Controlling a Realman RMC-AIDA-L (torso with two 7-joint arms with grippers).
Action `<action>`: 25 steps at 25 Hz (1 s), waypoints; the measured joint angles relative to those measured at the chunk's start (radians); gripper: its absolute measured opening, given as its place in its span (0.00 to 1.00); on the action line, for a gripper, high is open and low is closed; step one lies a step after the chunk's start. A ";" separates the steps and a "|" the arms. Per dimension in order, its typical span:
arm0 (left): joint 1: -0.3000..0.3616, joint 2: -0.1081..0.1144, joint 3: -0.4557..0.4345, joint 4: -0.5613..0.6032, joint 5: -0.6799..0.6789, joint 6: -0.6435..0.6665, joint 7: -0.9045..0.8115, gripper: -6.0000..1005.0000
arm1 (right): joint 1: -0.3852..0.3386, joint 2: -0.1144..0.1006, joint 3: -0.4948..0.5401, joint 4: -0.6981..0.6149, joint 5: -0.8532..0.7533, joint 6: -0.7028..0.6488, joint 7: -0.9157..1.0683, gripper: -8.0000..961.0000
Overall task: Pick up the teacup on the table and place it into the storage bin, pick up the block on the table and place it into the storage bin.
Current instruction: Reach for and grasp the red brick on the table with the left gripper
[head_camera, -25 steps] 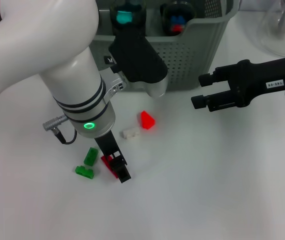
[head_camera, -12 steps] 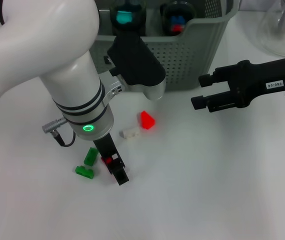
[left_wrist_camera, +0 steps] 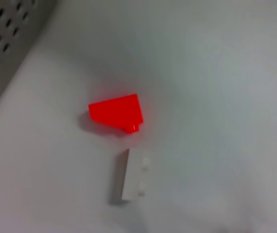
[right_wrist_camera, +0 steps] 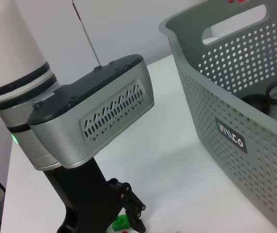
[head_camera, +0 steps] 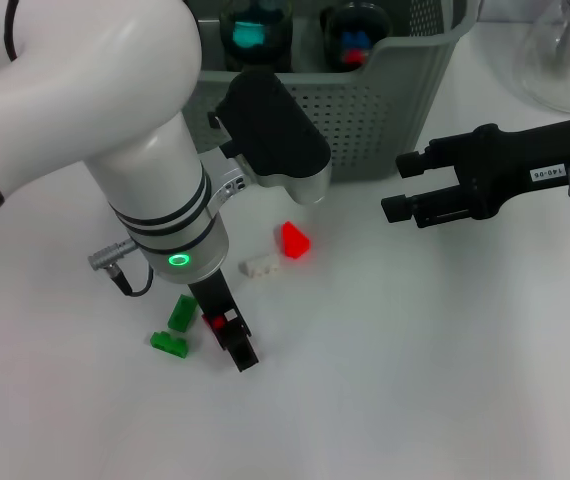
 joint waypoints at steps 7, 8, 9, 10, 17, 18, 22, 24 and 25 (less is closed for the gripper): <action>0.000 0.000 0.001 -0.009 -0.005 -0.006 0.000 0.89 | 0.001 0.000 0.001 0.000 0.000 0.001 0.000 0.81; 0.001 0.000 0.001 -0.009 -0.005 -0.007 0.000 0.89 | 0.001 0.000 0.002 0.000 0.000 0.001 0.000 0.81; 0.002 0.000 0.001 -0.009 -0.005 -0.007 0.000 0.89 | 0.001 0.000 0.003 0.000 0.000 0.001 0.000 0.81; 0.002 0.000 0.001 -0.009 -0.005 -0.008 0.000 0.89 | 0.001 0.000 0.003 0.000 0.000 0.001 0.000 0.81; 0.005 0.000 0.001 -0.011 -0.002 -0.009 0.000 0.89 | 0.001 0.000 0.005 0.000 0.000 0.001 0.000 0.81; 0.006 0.000 0.001 -0.010 -0.003 -0.009 0.000 0.89 | 0.001 0.000 0.005 0.000 0.000 0.001 0.000 0.81; 0.007 0.000 0.000 -0.010 0.000 -0.009 0.000 0.89 | 0.001 0.000 0.005 0.000 0.000 0.001 0.000 0.81; 0.008 0.000 0.000 -0.010 0.001 -0.009 -0.003 0.89 | 0.001 0.000 0.006 0.000 0.000 0.001 0.000 0.81; 0.009 0.000 0.000 -0.010 0.001 -0.009 -0.004 0.89 | 0.000 0.000 0.006 0.000 0.000 0.001 0.000 0.81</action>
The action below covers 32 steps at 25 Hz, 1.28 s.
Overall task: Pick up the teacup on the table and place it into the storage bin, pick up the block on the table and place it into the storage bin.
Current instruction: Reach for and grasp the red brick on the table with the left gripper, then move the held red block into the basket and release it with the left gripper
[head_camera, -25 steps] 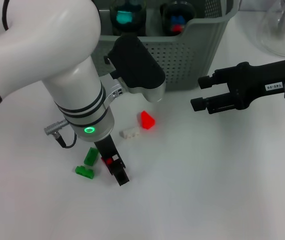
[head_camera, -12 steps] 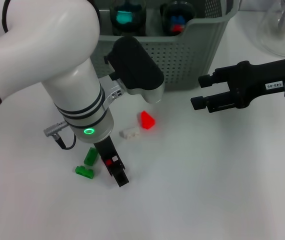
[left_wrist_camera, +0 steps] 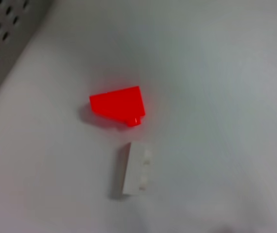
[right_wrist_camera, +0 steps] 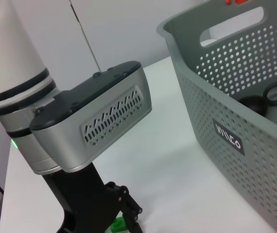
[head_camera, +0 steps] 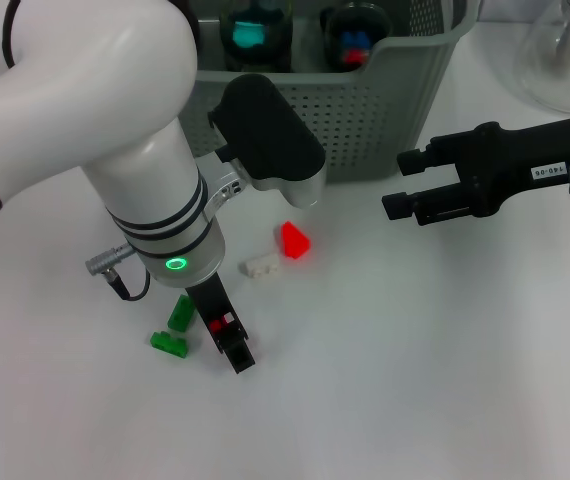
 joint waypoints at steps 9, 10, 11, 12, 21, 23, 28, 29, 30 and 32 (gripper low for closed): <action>-0.001 0.000 -0.002 0.013 0.000 0.013 -0.003 0.71 | -0.001 0.000 0.000 0.000 0.001 0.000 0.001 0.81; 0.000 0.000 -0.004 0.020 0.000 0.017 -0.003 0.67 | -0.001 0.000 0.000 0.000 0.001 0.000 0.001 0.81; 0.001 0.000 -0.007 0.028 0.000 0.021 -0.004 0.67 | -0.002 0.000 0.000 0.000 0.001 0.000 0.001 0.81; 0.003 0.000 -0.011 0.045 -0.001 0.029 -0.006 0.67 | -0.002 0.000 0.000 0.000 0.001 0.000 0.001 0.81; 0.060 0.004 -0.349 0.354 -0.259 0.145 0.035 0.67 | -0.015 -0.008 0.005 -0.008 0.005 -0.009 0.002 0.81; 0.059 0.009 -0.538 0.404 -0.351 0.177 0.082 0.67 | -0.019 -0.012 0.011 -0.009 0.006 -0.013 0.002 0.81; 0.011 0.049 -0.763 0.469 -0.365 0.190 0.125 0.67 | -0.027 -0.022 0.041 -0.010 0.006 -0.043 0.002 0.81; -0.003 0.060 -0.788 0.475 -0.374 0.175 0.130 0.67 | -0.028 -0.023 0.048 -0.011 0.006 -0.047 0.000 0.81; -0.003 0.060 -0.788 0.475 -0.374 0.175 0.130 0.67 | -0.029 -0.025 0.053 -0.011 0.006 -0.048 -0.001 0.81; -0.060 0.082 -0.834 0.458 -0.394 0.095 0.158 0.67 | -0.030 -0.027 0.057 -0.011 0.006 -0.048 -0.004 0.81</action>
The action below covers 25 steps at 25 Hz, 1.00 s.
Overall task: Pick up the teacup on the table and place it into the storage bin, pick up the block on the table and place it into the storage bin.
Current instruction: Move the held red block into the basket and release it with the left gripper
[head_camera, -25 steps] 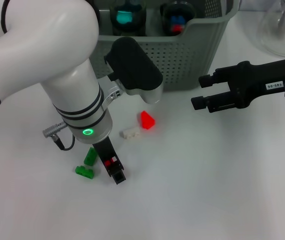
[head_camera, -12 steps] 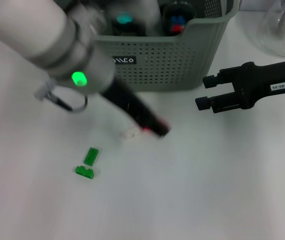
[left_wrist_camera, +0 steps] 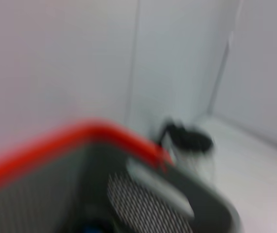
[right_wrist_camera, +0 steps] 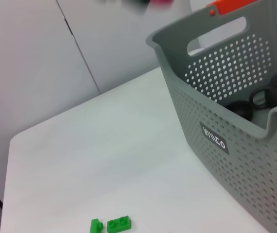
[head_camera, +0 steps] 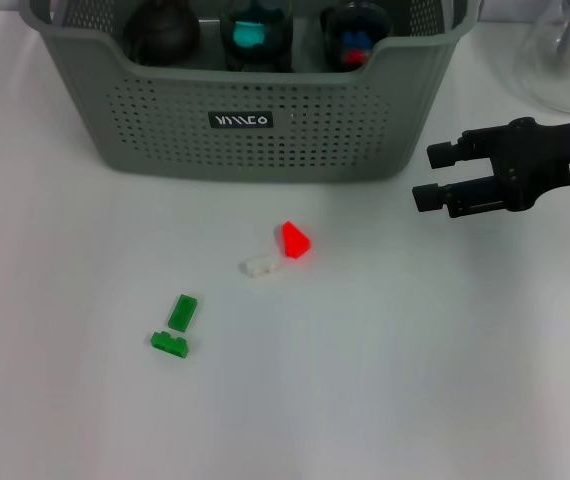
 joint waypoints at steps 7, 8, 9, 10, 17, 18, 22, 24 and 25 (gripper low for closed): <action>-0.233 0.034 0.046 -0.372 0.135 -0.304 0.057 0.67 | 0.010 -0.001 -0.005 0.000 -0.005 0.010 -0.002 0.81; -0.270 0.035 0.050 -0.444 0.179 -0.351 0.057 0.67 | 0.011 -0.001 -0.005 0.000 -0.005 0.010 -0.003 0.81; -0.293 0.035 0.053 -0.494 0.214 -0.382 0.057 0.67 | 0.012 -0.001 -0.006 0.000 -0.005 0.010 -0.003 0.81; -0.326 0.035 0.054 -0.561 0.258 -0.427 0.056 0.67 | 0.014 -0.001 -0.006 0.000 -0.006 0.010 -0.003 0.81; -0.459 0.027 0.061 -0.885 0.541 -0.667 -0.005 0.67 | 0.024 -0.001 -0.011 0.000 -0.006 0.010 -0.004 0.81; -0.467 0.028 0.070 -0.918 0.551 -0.688 -0.013 0.67 | 0.024 -0.001 -0.012 0.000 -0.006 0.010 -0.004 0.81; -0.465 0.030 0.142 -0.971 0.553 -0.730 -0.050 0.67 | 0.026 -0.001 -0.012 0.000 -0.006 0.010 -0.004 0.81; -0.460 0.032 0.173 -0.982 0.554 -0.735 -0.063 0.67 | 0.027 0.000 -0.012 0.000 -0.006 0.010 -0.004 0.81; -0.457 0.032 0.181 -0.985 0.554 -0.736 -0.066 0.67 | 0.027 0.000 -0.012 0.000 -0.006 0.010 -0.004 0.81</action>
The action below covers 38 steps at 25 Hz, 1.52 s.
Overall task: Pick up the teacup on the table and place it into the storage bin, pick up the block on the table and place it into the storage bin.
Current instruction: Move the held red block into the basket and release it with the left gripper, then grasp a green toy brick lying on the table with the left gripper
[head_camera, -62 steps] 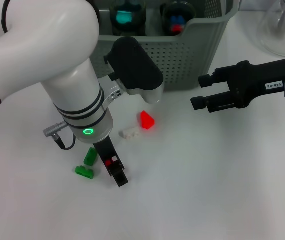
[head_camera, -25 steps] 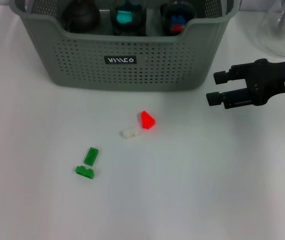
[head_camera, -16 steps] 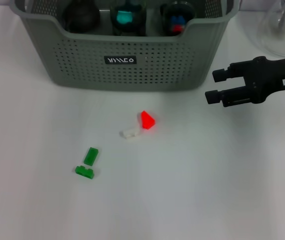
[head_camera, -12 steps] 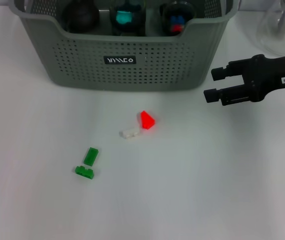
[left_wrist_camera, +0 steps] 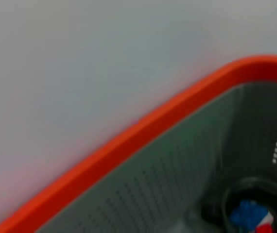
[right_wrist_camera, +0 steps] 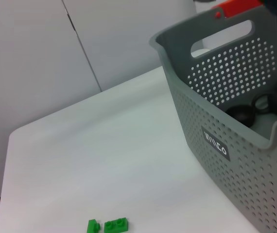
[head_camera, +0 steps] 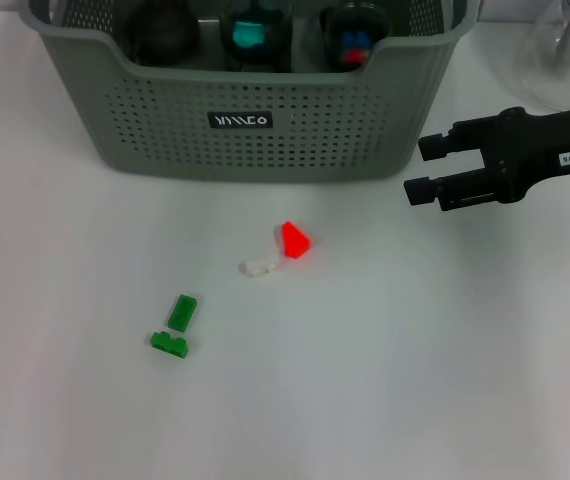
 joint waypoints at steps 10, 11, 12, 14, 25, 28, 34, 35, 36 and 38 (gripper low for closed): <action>0.040 -0.008 0.004 0.019 0.002 -0.004 -0.001 0.66 | 0.000 0.003 0.000 0.000 0.000 0.000 0.000 0.81; 0.044 -0.010 0.004 0.024 0.002 -0.009 -0.001 0.66 | 0.000 0.003 -0.001 0.000 0.000 0.000 0.000 0.81; 0.048 -0.012 0.004 0.030 0.002 -0.012 -0.001 0.66 | 0.000 0.004 -0.001 0.000 0.000 0.000 0.000 0.81; 0.053 -0.015 0.002 0.039 0.002 -0.017 -0.001 0.67 | 0.000 0.004 -0.001 0.000 0.000 0.000 0.000 0.81; 0.170 -0.044 -0.046 0.336 -0.034 0.086 0.013 0.86 | 0.001 0.003 -0.003 0.000 0.000 -0.006 0.000 0.81; 0.268 -0.070 -0.102 0.581 -0.192 0.195 0.081 0.86 | 0.001 0.000 -0.003 0.000 0.000 -0.008 0.000 0.81; 0.447 -0.041 -0.169 0.829 -0.767 0.487 0.284 0.86 | 0.001 -0.002 -0.003 0.000 0.000 -0.008 -0.001 0.81; 0.464 -0.034 -0.186 0.835 -0.839 0.543 0.315 0.86 | 0.000 -0.001 -0.003 0.000 0.000 -0.008 -0.001 0.81; 0.485 -0.026 -0.211 0.839 -0.926 0.631 0.354 0.86 | 0.000 -0.002 -0.003 0.000 0.000 -0.008 -0.001 0.81; 0.506 -0.016 -0.241 0.844 -1.005 0.757 0.394 0.86 | -0.001 -0.001 -0.003 0.000 0.000 -0.008 -0.002 0.81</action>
